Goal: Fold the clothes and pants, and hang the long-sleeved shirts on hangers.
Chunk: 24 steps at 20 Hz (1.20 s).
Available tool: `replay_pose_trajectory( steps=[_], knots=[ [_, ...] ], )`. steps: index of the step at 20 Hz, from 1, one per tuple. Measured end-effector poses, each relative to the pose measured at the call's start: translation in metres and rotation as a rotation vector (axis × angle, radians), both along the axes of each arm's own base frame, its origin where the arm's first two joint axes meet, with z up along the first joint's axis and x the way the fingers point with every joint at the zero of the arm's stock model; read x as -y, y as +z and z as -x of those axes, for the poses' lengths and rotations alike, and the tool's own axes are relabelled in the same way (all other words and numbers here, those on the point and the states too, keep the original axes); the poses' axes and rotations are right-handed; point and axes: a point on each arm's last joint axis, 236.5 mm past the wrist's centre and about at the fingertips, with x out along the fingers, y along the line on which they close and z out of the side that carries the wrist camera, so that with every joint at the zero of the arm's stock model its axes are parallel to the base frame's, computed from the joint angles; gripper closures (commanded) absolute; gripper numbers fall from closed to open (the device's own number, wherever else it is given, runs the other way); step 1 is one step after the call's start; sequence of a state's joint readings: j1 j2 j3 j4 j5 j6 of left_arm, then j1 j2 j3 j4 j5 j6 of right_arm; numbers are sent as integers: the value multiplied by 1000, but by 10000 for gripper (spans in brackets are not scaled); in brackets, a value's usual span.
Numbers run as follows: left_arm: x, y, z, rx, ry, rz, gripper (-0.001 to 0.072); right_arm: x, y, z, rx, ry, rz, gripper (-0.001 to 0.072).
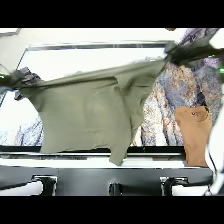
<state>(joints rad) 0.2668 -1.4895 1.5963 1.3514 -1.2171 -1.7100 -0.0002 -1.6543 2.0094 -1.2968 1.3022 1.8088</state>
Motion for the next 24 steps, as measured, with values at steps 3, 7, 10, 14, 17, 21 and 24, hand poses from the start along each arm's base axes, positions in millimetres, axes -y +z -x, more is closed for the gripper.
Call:
replay_pose_trajectory(
  steps=[3,7,10,14,17,21,24],
  knots=[
    [6,-72,-33,-57,-15,10,691,-10,-93,-30,-142,-3,-56,684],
    [22,-120,-61,-52,-34,14,687,-24,-167,-47,-235,-16,-136,572],
    [31,-130,-70,-42,-40,27,465,-33,-185,-49,-262,-18,-187,560],
    [27,-105,-72,-36,-33,68,88,-32,-169,-35,-277,44,-182,279],
    [3,-57,-60,-5,-2,77,88,-4,-136,-8,-284,127,-81,281],
    [-37,-14,-8,-10,72,78,89,52,-99,35,-295,130,-53,282],
    [-55,-21,55,-63,165,106,90,56,-110,88,-367,134,-162,288]
  ],
)
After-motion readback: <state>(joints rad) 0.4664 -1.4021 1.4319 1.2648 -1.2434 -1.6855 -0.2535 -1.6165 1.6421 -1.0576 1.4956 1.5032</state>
